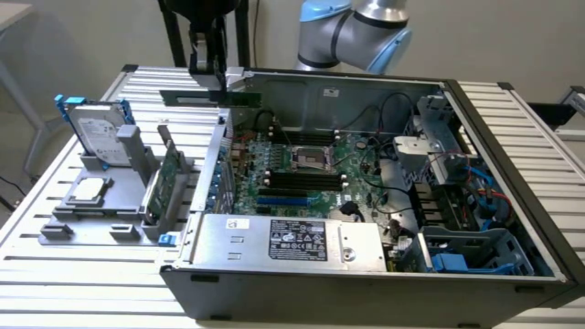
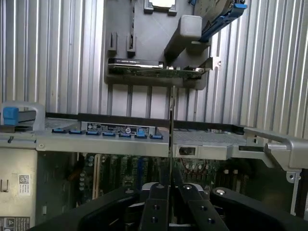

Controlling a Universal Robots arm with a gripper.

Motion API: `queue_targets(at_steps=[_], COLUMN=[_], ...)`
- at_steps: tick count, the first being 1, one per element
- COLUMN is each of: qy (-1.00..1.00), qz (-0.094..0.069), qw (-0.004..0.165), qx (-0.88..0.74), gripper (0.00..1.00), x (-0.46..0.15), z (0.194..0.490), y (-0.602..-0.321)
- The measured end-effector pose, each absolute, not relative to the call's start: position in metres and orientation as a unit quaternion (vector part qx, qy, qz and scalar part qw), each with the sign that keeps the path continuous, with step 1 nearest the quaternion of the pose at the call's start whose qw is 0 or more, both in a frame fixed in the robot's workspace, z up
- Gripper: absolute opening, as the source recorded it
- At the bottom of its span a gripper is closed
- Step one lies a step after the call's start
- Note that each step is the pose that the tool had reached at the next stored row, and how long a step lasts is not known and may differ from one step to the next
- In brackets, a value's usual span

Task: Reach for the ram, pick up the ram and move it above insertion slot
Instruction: 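Pick up the ram and move it above insertion slot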

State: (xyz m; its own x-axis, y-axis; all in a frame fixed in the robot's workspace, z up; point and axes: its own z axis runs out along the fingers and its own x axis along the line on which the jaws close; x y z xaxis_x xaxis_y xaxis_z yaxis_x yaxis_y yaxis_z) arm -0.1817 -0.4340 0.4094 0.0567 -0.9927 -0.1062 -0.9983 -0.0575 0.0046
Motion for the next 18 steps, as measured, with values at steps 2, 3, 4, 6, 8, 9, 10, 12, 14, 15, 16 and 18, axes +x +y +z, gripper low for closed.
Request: queue_targets(at_steps=[2, 3, 4, 6, 8, 9, 10, 12, 14, 15, 16, 18], qy=[0.686, 0.686, 0.686, 0.686, 0.686, 0.686, 0.686, 0.686, 0.686, 0.686, 0.686, 0.686], qz=[0.04, 0.04, 0.04, 0.04, 0.04, 0.04, 0.04, 0.04, 0.04, 0.04, 0.04, 0.04], qw=[0.035, 0.035, 0.035, 0.035, 0.035, 0.035, 0.035, 0.035, 0.035, 0.035, 0.035, 0.035], qx=[-0.726, -0.726, -0.726, -0.726, -0.726, -0.726, -0.726, -0.726, -0.726, -0.726, -0.726, -0.726], gripper=[0.13, 0.13, 0.13, 0.13, 0.13, 0.13, 0.13, 0.13, 0.13, 0.13, 0.13, 0.13], x=[-0.173, -0.168, -0.164, -0.155, -0.147, -0.144, -0.14, -0.134, -0.128, -0.125, -0.122, -0.115], z=[0.409, 0.409, 0.409, 0.408, 0.408, 0.407, 0.407, 0.406, 0.405, 0.404, 0.404, 0.402], y=[-0.432, -0.431, -0.43, -0.427, -0.424, -0.422, -0.42, -0.416, -0.411, -0.409, -0.406, -0.401])
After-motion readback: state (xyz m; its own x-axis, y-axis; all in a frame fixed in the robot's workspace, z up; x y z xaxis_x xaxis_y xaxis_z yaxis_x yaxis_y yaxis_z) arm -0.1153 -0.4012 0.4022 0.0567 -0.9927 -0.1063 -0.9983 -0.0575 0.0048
